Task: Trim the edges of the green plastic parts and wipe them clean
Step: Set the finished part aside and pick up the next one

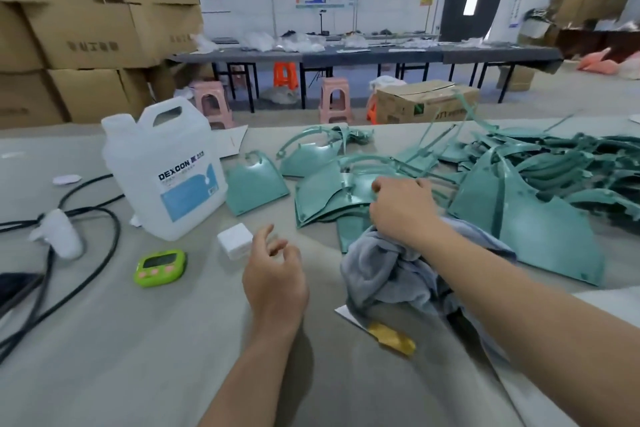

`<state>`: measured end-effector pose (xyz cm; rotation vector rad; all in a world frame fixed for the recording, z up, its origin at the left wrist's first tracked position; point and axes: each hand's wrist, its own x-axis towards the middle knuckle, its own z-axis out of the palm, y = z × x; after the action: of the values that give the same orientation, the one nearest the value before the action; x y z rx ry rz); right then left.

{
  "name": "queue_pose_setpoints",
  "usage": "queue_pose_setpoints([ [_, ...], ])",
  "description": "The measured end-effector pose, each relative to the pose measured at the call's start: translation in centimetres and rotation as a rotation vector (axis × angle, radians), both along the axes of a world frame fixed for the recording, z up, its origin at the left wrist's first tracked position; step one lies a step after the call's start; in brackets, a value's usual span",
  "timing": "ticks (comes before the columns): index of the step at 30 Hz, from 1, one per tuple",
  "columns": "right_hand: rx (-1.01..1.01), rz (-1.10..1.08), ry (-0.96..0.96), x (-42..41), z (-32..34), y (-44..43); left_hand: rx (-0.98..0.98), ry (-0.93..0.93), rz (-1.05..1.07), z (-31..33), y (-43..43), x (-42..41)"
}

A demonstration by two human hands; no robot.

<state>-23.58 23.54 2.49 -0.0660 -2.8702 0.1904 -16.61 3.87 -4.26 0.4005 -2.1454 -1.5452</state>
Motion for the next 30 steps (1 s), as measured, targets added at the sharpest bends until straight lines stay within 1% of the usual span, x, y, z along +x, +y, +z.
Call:
queue_pose_setpoints([
  [2,0.094,0.026,-0.03,-1.1,-0.4,-0.1,-0.022,-0.018,0.01,0.0,-0.1,-0.2],
  [6,0.032,0.15,-0.124,-2.2,-0.1,-0.1,-0.09,-0.041,0.038,0.1,-0.3,-0.6],
  [7,0.038,0.172,-0.116,-2.2,0.5,0.1,-0.092,-0.044,0.043,0.1,-0.3,-0.7],
  [8,0.037,0.162,-0.052,-2.2,1.5,0.3,-0.091,-0.05,0.048,0.1,-0.3,-0.8],
  [10,-0.006,0.078,0.191,-2.2,4.0,0.6,-0.088,-0.071,0.062,0.1,-0.4,-1.0],
  [11,-0.026,0.047,0.281,-2.2,5.5,0.8,-0.086,-0.085,0.068,0.1,-0.5,-1.1],
  [12,-0.047,0.044,0.309,-2.1,7.0,1.0,-0.075,-0.097,0.067,0.1,-0.6,-1.1],
  [13,-0.082,0.066,0.274,-2.0,8.3,1.3,-0.059,-0.103,0.064,0.2,-0.6,-1.2],
  [14,-0.141,0.102,0.21,-1.7,9.3,1.5,-0.019,-0.1,0.05,0.3,-0.7,-1.1],
  [15,-0.21,0.139,0.149,-1.2,9.9,1.7,0.078,-0.08,0.019,0.4,-0.9,-1.0],
  [16,-0.28,0.175,0.118,-0.4,10.0,1.7,0.244,-0.063,-0.036,0.7,-1.0,-1.0],
  [17,-0.336,0.217,0.13,0.7,9.6,1.5,0.466,-0.072,-0.121,1.1,-1.1,-1.0],
  [19,-0.394,0.315,0.228,3.3,7.6,0.8,0.909,-0.129,-0.329,1.8,-1.5,-0.9],
  [20,-0.388,0.375,0.274,4.6,6.2,0.4,1.08,-0.151,-0.407,2.0,-1.8,-0.9],
  [22,-0.282,0.476,0.361,7.1,3.4,-0.4,1.315,-0.136,-0.475,2.3,-2.7,-0.9],
  [23,-0.218,0.502,0.423,7.9,2.3,-0.6,1.372,-0.108,-0.476,2.4,-3.3,-0.8],
  [24,-0.164,0.507,0.494,8.5,1.2,-0.6,1.37,-0.091,-0.469,2.5,-3.9,-0.8],
  [26,-0.106,0.445,0.62,10.0,-0.6,-0.3,1.275,-0.114,-0.481,2.6,-4.8,-0.8],
  [27,-0.132,0.378,0.66,11.0,-1.2,-0.3,1.231,-0.12,-0.496,2.6,-5.1,-0.8],
  [28,-0.183,0.303,0.683,12.3,-1.7,-0.4,1.206,-0.106,-0.504,2.6,-5.4,-0.8],
  [29,-0.229,0.236,0.661,13.6,-2.1,-0.5,1.2,-0.08,-0.496,2.6,-5.5,-0.8],
  [30,-0.259,0.18,0.557,14.7,-2.3,-0.8,1.192,-0.05,-0.471,2.5,-5.8,-1.0],
])
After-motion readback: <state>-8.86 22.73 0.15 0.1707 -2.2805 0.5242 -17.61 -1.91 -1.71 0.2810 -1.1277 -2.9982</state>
